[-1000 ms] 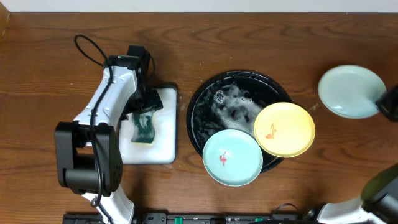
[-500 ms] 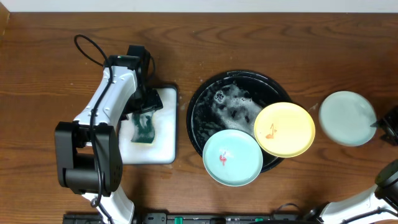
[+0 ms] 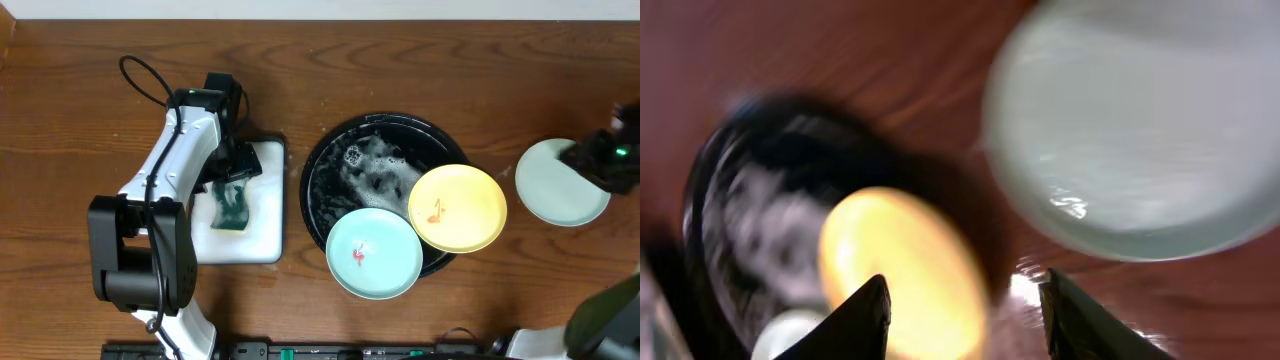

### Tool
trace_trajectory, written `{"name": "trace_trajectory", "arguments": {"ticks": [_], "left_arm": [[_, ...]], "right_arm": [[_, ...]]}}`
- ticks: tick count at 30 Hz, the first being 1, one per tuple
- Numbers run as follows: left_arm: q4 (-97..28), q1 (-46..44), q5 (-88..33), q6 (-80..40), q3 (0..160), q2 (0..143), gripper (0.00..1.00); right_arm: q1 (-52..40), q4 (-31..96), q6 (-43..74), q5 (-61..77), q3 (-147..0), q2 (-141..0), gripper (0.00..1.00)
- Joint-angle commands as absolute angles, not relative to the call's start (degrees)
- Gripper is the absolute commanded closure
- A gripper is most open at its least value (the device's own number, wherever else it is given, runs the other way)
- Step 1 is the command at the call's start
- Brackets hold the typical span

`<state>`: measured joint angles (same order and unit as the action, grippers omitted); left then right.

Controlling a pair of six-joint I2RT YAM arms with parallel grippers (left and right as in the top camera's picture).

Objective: Clean dirty plates on tray and stack at the side
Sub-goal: 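Grasp the yellow plate rim with the right gripper and drag it to the tray's back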

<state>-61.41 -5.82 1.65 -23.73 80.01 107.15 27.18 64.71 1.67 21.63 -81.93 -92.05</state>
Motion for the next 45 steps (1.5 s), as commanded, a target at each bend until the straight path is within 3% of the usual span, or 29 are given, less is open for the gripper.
{"name": "trace_trajectory", "arguments": {"ticks": [1, 6, 10, 15, 25, 27, 30, 45], "left_arm": [[-61.6, -5.6, 1.7, -23.4, 80.2, 107.1, 0.13], [-61.6, -5.6, 1.7, -23.4, 80.2, 107.1, 0.13], [-61.6, -5.6, 1.7, -23.4, 80.2, 107.1, 0.13], [-61.6, -5.6, 1.7, -23.4, 80.2, 107.1, 0.13], [-61.6, -5.6, 1.7, -23.4, 80.2, 107.1, 0.12], [-61.6, -5.6, 1.7, -23.4, 80.2, 107.1, 0.13], [-61.6, -5.6, 1.7, -23.4, 80.2, 107.1, 0.13], [-61.6, -5.6, 1.7, -23.4, 80.2, 107.1, 0.13]], "right_arm": [[18.8, 67.5, -1.8, 20.3, -81.9, -91.5, 0.52], [8.1, 67.4, 4.7, 1.9, -77.0, -91.7, 0.51], [5.1, 62.7, 10.6, -6.2, -69.8, -91.8, 0.51], [5.7, 57.8, 10.7, -5.6, -62.7, -91.8, 0.51], [5.7, 54.0, 15.9, -4.8, -57.2, -91.8, 0.67], [5.7, 52.6, 16.3, -5.1, -56.6, -91.8, 0.76], [5.7, 50.5, 16.3, -4.2, -56.9, -91.6, 0.99], [-0.4, 39.1, 15.8, 11.8, -62.1, -88.4, 0.99]]}}
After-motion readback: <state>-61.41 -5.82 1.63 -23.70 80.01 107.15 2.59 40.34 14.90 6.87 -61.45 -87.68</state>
